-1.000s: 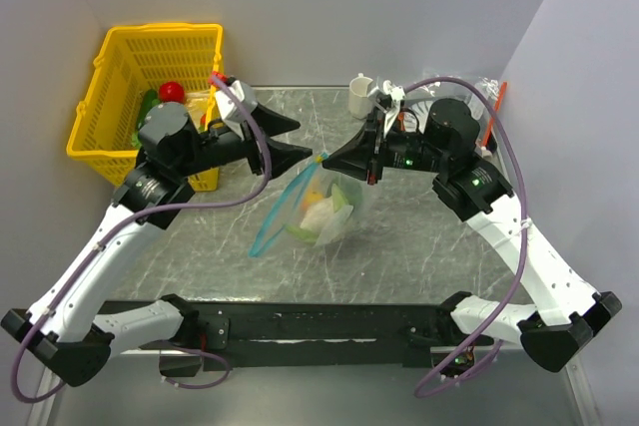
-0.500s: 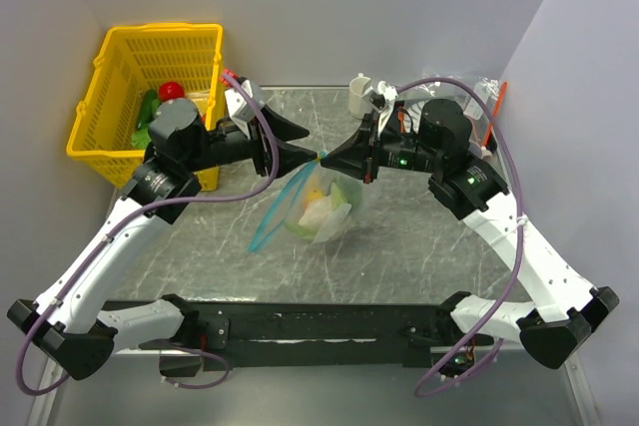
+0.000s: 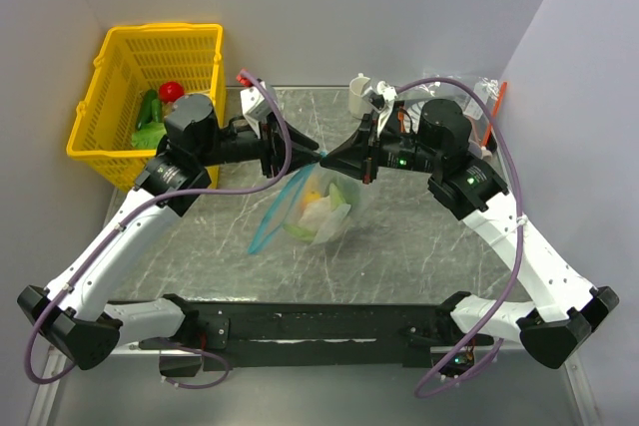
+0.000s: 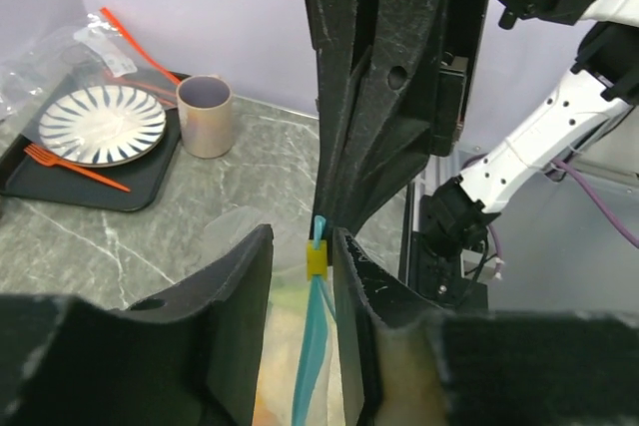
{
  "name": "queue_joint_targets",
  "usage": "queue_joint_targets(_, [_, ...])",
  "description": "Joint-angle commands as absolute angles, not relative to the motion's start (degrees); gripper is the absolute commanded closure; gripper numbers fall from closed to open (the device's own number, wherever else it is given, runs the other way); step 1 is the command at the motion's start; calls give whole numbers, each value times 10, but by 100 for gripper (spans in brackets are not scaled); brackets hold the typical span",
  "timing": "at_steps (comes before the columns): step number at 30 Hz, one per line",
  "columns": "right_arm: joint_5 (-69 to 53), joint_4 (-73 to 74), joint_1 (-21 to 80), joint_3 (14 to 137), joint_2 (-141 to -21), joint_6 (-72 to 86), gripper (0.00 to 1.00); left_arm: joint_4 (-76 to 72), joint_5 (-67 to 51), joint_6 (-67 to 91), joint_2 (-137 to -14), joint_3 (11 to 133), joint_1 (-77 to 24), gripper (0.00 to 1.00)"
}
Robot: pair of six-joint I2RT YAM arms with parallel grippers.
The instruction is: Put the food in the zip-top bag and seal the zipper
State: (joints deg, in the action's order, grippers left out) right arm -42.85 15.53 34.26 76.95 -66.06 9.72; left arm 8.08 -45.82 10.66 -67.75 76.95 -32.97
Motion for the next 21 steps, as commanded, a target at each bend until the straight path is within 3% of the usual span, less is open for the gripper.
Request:
queue_joint_targets(1, [-426, 122, 346, 807, -654, 98, 100, 72, -494, 112, -671, 780, -330, 64])
queue_joint_targets(4, [-424, 126, 346, 809, -656, 98, 100, 68, -506, 113, -670, 775, -331, 63])
queue_joint_targets(7, [-424, 123, 346, 809, -656, 101, 100, 69, -521, 113, -669, 772, -331, 73])
queue_joint_targets(12, [-422, 124, 347, 812, -657, 102, 100, 83, -534, 105, -674, 782, -331, 99])
queue_joint_targets(21, [-402, 121, 347, 812, -650, 108, 100, 89, -534, 102, -669, 774, -331, 99])
